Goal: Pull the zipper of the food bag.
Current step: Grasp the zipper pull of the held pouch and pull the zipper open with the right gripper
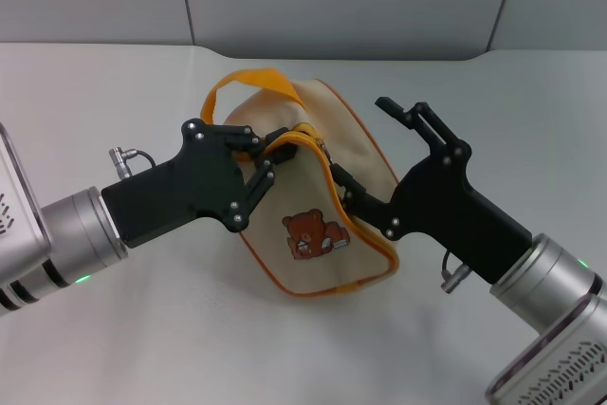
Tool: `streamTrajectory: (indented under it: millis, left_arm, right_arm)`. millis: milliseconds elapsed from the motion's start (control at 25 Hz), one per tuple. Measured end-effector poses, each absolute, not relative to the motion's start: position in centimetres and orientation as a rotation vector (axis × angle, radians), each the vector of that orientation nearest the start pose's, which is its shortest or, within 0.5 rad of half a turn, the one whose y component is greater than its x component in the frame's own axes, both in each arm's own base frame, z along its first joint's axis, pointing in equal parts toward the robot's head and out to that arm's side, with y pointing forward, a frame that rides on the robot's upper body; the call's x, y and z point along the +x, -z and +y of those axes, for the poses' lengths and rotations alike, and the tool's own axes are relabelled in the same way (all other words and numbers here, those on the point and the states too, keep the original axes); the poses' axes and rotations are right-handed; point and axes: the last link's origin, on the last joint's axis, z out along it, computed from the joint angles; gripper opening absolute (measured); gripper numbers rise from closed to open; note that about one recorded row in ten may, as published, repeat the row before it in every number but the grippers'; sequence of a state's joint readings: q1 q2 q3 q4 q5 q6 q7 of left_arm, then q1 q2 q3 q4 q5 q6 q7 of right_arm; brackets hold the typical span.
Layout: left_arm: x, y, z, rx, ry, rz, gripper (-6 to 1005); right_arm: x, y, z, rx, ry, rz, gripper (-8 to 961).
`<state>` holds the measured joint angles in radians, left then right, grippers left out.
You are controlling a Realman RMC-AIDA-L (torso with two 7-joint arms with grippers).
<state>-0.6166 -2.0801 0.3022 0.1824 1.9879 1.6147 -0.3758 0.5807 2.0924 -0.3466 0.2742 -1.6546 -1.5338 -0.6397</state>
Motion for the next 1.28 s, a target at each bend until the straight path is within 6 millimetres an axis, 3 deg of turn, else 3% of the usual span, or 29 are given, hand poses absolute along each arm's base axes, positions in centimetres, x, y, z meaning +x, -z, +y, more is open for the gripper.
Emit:
streamTrajectory:
  millis: [760,880,1160,1280]
  left_arm:
    - [-23.9,3.8,31.8,-2.388,0.961,0.191,59]
    - [-23.9,3.8,31.8,-2.388,0.961,0.191,59]
    - [-23.9,3.8,31.8,-2.388,0.963,0.191,60]
    - [-23.8,3.8,31.8,-2.387,0.964,0.19,60]
  right_arm:
    - [21.6,9.4,28.7,-1.943,-0.656,-0.567,832]
    - [21.6,9.7,28.7,-1.96,-0.651,-0.568,739]
    - [21.8,10.1,28.5,-1.994,-0.633,-0.575,632]
    - [21.9,10.2,28.4,-1.995,-0.631,-0.573,630]
